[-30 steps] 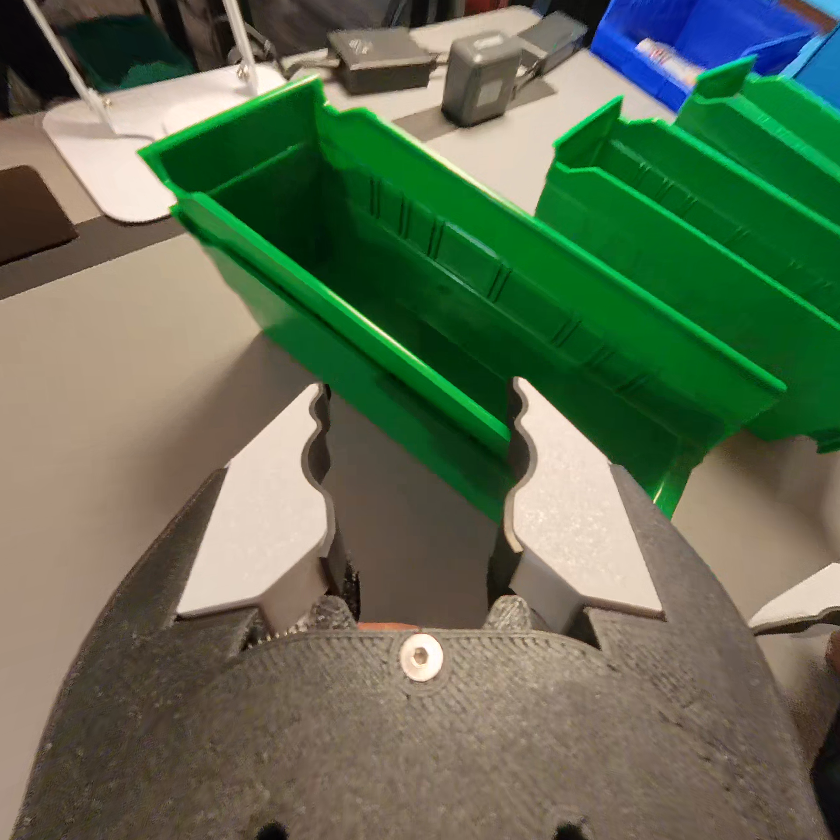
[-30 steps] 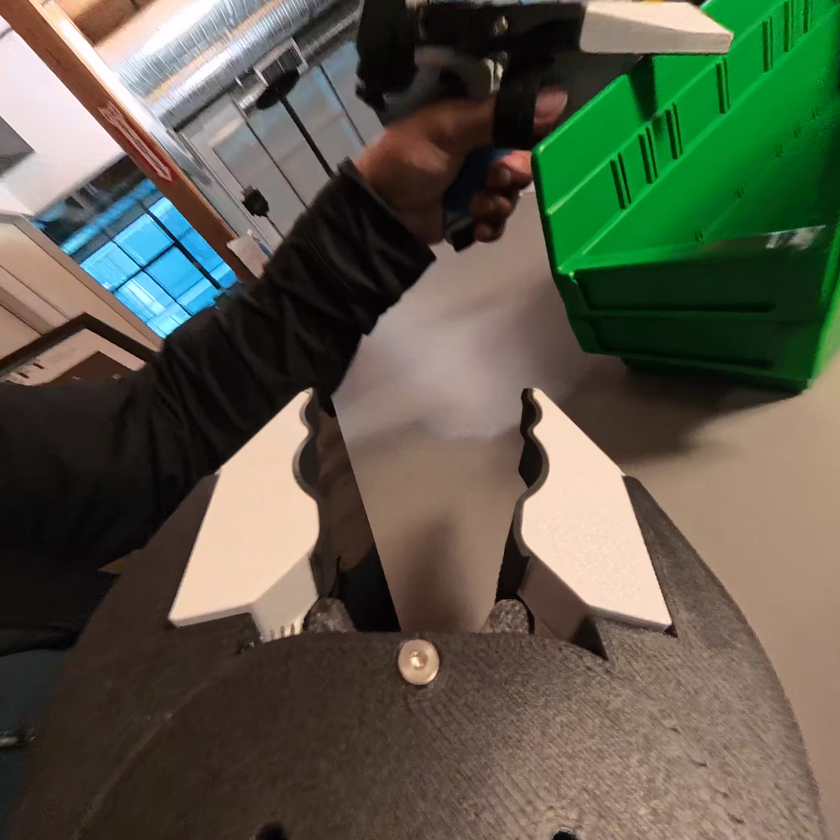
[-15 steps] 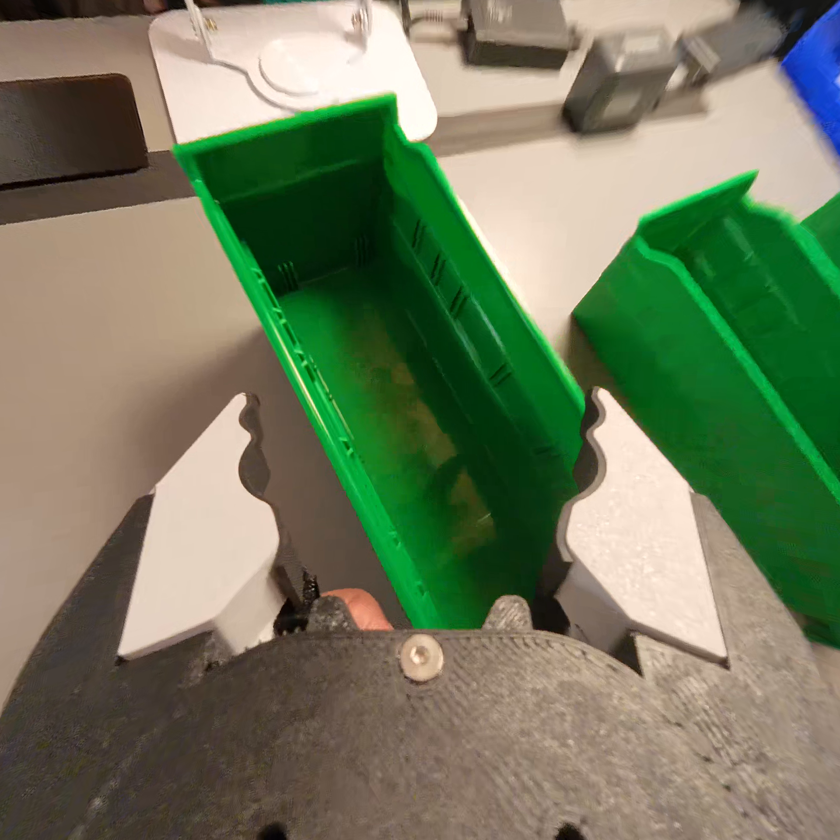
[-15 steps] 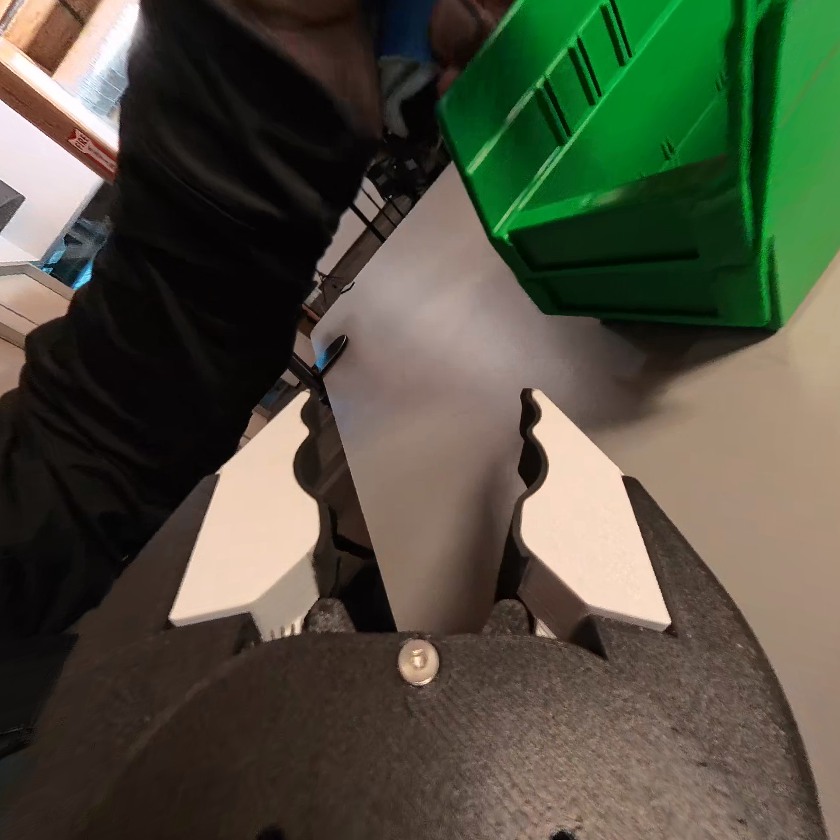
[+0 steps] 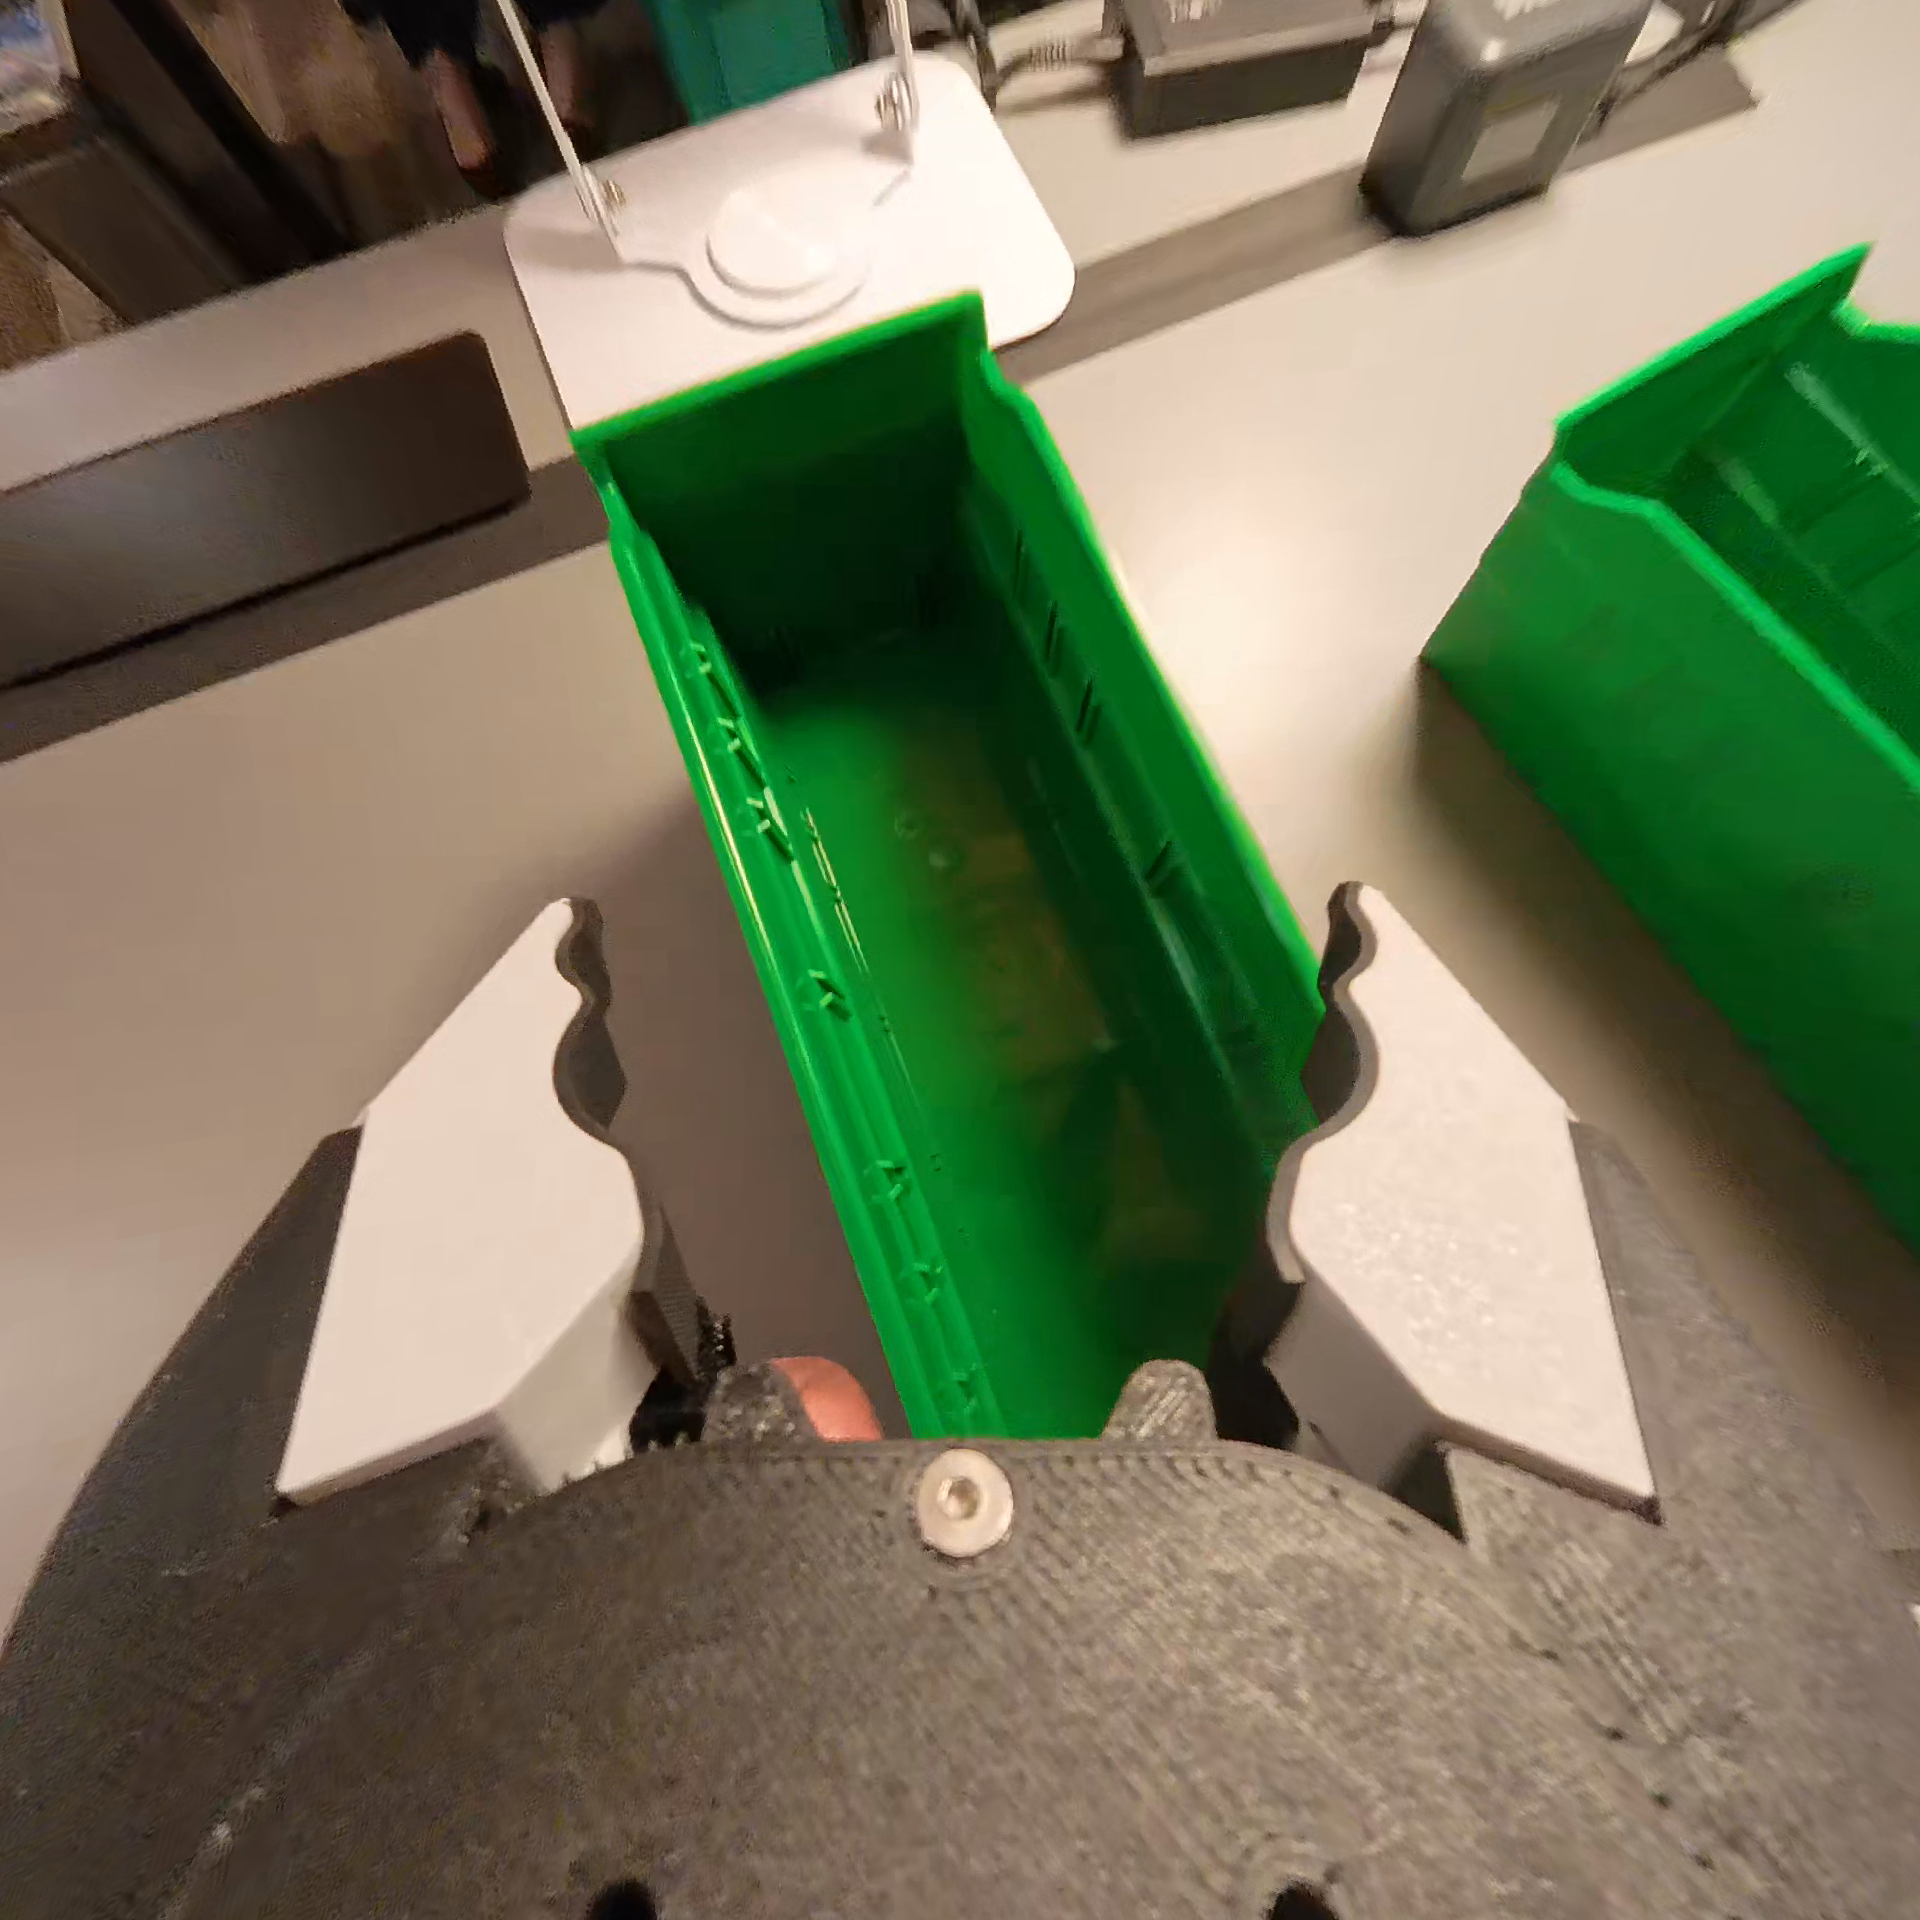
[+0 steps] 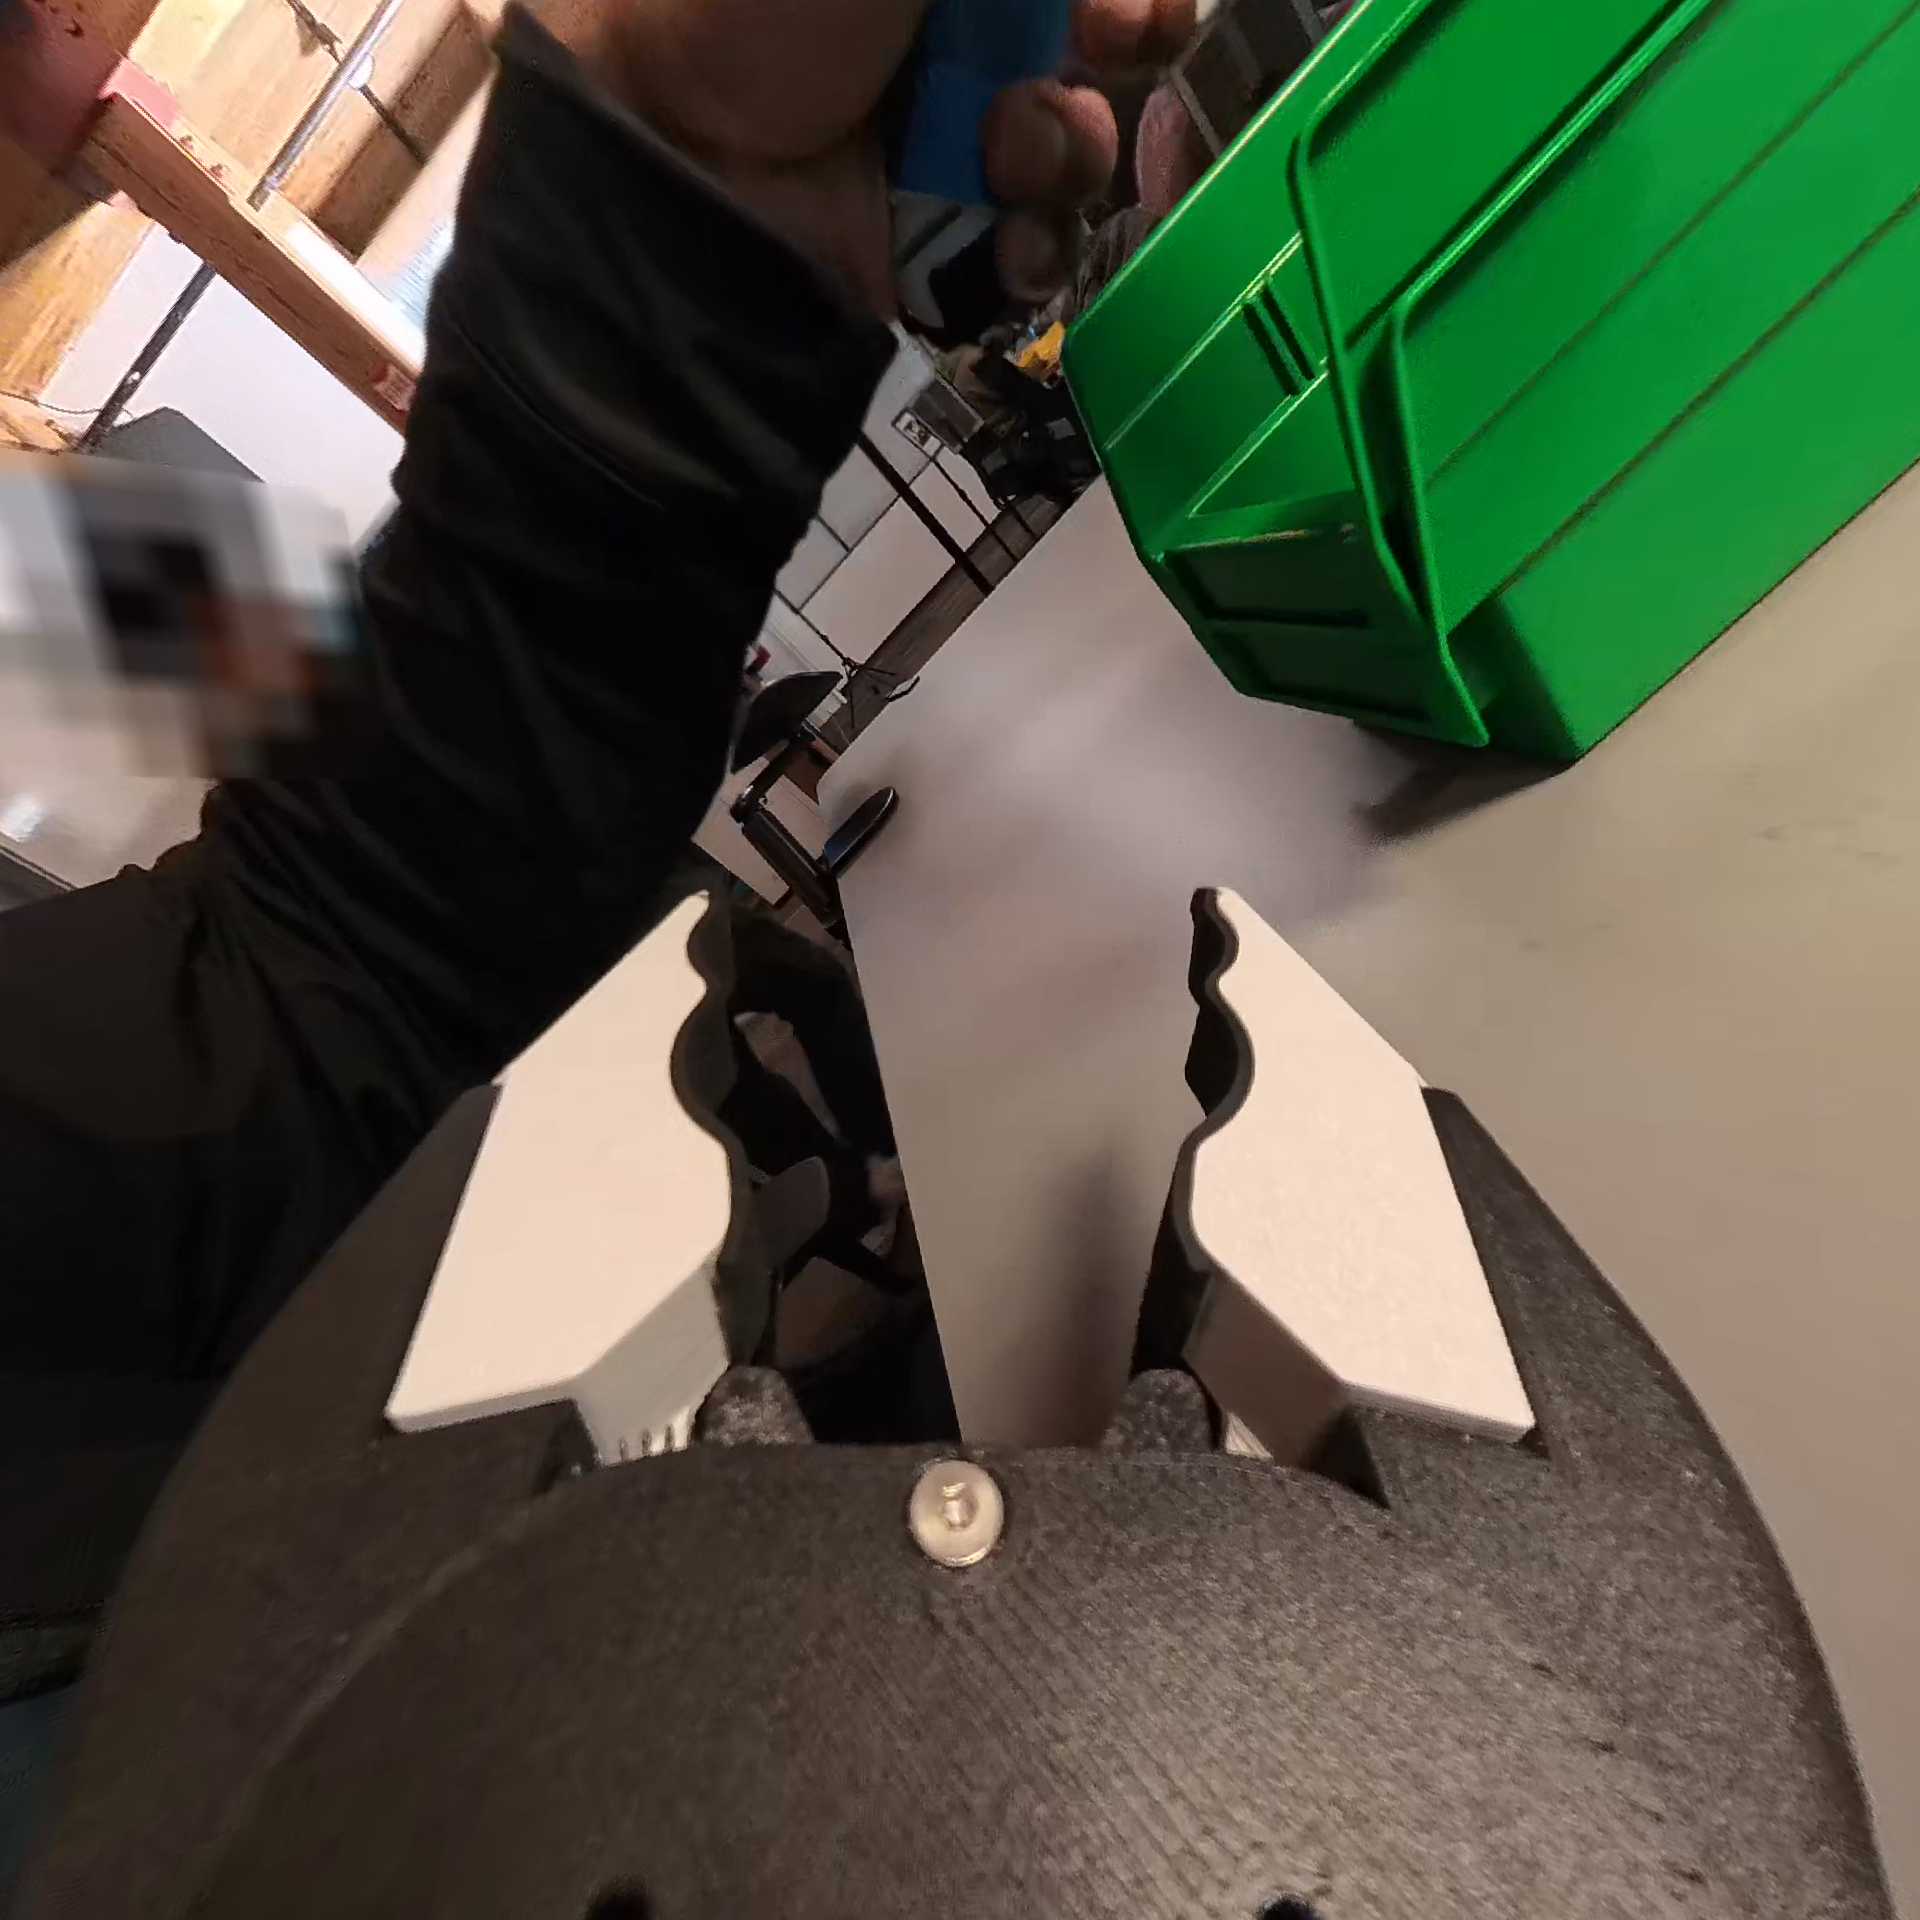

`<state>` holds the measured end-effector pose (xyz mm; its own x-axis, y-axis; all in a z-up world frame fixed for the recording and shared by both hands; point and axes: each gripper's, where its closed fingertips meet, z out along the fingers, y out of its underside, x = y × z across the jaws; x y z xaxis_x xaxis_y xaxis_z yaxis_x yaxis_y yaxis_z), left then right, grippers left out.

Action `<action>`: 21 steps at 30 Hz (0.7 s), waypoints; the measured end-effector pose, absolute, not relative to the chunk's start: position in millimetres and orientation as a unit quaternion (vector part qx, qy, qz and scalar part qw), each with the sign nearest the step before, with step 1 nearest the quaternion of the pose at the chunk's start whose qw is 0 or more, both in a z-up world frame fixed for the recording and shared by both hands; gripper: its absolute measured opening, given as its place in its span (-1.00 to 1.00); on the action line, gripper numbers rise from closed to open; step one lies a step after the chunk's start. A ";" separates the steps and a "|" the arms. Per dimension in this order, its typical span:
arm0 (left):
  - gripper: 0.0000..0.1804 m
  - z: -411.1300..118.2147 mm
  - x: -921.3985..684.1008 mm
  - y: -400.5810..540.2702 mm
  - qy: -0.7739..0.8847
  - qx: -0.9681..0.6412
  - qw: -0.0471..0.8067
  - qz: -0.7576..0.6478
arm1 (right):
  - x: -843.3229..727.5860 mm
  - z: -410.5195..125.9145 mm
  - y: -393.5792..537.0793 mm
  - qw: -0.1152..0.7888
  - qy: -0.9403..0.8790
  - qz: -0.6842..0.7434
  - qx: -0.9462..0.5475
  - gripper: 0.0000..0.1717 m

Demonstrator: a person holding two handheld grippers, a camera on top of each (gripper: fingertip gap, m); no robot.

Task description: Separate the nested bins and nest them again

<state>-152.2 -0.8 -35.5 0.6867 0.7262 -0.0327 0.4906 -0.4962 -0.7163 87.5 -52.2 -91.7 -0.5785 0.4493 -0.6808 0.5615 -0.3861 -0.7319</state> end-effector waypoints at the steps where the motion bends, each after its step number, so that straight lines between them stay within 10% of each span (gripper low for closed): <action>1: 0.49 -31.3 -150.3 2.4 -0.361 -0.846 0.357 0.166 | 87.3 -92.0 -52.4 0.042 0.553 -0.695 0.458 0.04; 21: 0.45 -74.9 -156.0 11.9 -0.405 -0.868 0.256 0.127 | 90.5 -85.0 -49.2 0.056 0.536 -0.715 0.446 0.03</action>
<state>-156.0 11.9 -74.9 0.6396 0.7686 -0.0129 0.6386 -0.5405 -0.5478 90.5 -49.2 -85.0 -0.5954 0.3976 -0.6981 0.5588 -0.4194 -0.7154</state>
